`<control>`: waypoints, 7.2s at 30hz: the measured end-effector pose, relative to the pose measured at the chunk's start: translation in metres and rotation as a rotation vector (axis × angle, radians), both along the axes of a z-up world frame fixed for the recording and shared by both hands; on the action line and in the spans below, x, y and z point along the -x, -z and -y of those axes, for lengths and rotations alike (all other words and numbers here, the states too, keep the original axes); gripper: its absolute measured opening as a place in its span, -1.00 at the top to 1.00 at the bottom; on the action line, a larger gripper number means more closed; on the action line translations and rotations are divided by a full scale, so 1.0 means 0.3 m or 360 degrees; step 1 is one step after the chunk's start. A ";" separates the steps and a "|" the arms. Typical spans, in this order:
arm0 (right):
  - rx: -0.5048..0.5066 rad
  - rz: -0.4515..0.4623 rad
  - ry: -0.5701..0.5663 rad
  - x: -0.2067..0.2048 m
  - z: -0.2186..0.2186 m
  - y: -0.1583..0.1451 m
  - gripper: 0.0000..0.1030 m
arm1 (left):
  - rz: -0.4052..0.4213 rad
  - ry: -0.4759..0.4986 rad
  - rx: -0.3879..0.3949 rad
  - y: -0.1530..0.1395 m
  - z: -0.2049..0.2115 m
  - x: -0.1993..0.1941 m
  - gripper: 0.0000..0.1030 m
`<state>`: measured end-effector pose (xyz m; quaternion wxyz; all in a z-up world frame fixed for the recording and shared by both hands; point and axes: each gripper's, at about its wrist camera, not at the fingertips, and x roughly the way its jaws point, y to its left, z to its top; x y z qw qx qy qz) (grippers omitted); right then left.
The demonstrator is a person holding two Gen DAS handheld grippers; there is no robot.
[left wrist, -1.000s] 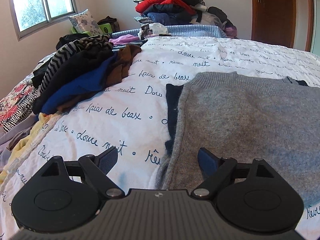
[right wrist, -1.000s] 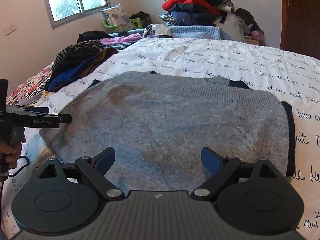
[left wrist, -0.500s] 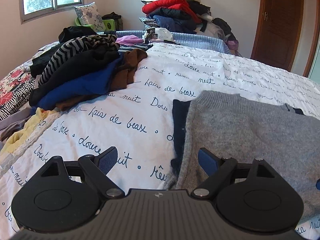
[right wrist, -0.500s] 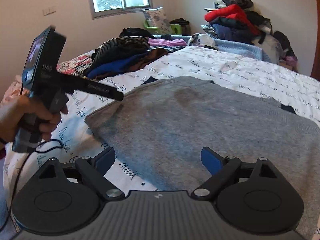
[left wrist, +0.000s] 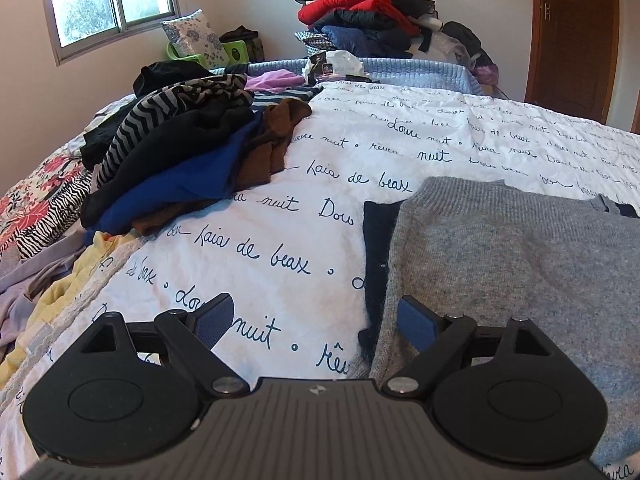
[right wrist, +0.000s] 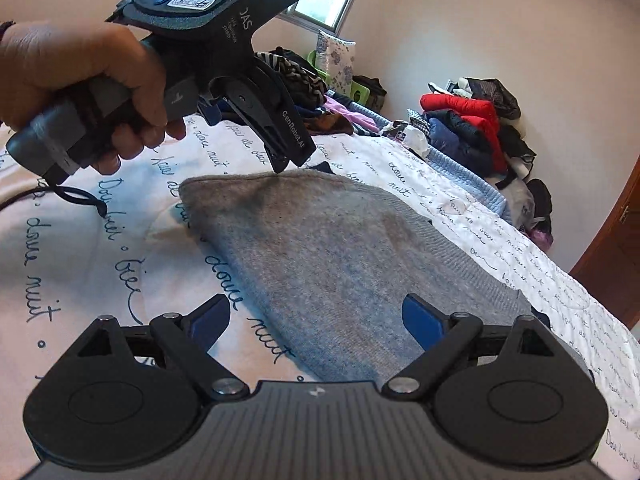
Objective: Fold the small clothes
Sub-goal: 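Move the left tool to the sweater side edge while the right tool hovers over the sweater, then close both tools on the folded sweater's side edge, then lift the gripped sweater edge with both tools to fold it over, then carry the gripped edge over the sweater with both tools, laying it down, then open both tools to release the folded sweater edge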
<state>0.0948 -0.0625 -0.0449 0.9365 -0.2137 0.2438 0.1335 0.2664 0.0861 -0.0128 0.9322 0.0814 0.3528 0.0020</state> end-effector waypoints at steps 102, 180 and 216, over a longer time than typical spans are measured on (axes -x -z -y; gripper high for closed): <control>-0.1103 0.0014 0.0062 -0.077 0.429 -0.139 0.87 | -0.0004 0.0422 0.0496 -0.297 0.453 -0.217 0.82; -0.2520 -0.0397 0.0735 0.106 1.123 0.137 0.78 | 0.0206 0.1173 -0.0047 0.144 0.616 0.504 -0.66; -0.1862 -0.0250 0.0913 0.254 1.094 0.039 0.78 | 0.0126 0.0755 0.0302 0.069 0.419 0.482 -0.66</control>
